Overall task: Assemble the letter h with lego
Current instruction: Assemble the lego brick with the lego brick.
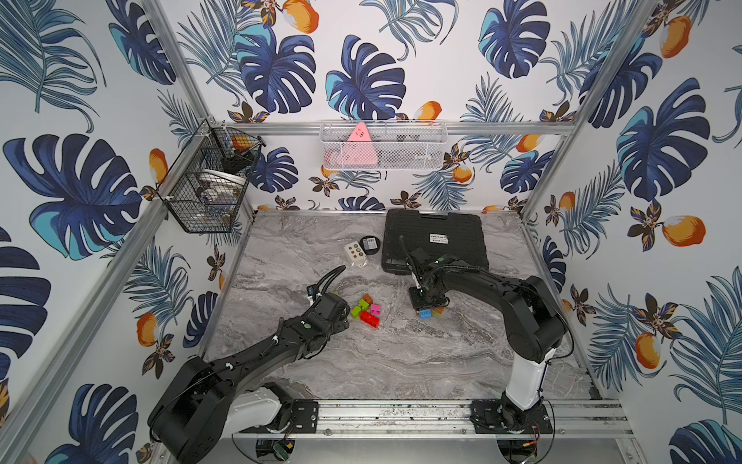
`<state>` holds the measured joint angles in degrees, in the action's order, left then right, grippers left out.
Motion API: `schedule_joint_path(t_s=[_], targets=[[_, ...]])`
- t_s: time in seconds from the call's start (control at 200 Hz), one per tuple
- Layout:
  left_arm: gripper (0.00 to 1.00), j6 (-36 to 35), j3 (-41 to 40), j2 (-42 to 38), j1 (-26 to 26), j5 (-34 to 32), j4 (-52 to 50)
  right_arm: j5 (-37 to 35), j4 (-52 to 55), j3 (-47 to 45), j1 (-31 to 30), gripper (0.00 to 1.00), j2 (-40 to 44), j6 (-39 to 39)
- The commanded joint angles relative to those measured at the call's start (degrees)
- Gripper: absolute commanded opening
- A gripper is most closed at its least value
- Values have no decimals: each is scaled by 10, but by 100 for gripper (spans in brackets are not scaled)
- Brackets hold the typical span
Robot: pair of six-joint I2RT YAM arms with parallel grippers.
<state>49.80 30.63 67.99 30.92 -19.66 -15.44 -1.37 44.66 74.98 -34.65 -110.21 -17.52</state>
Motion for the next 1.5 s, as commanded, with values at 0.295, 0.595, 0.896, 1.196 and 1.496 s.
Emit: schedule_joint_path(t_s=[0.295,0.595,0.896,1.196,1.496], targets=[[82,3,-1,1,-1,-2,5,36,73,38,2,19,19,15],[82,2,0,4,-1,0,6,-29,95,67,48,21,78,1],[82,4,-1,6,-1,0,7,78,26,37,83,23,84,110],[82,5,-4,6,-1,5,14,39,13,10,81,21,96,337],[82,6,-8,3,-1,11,19,26,32,47,60,21,42,490]])
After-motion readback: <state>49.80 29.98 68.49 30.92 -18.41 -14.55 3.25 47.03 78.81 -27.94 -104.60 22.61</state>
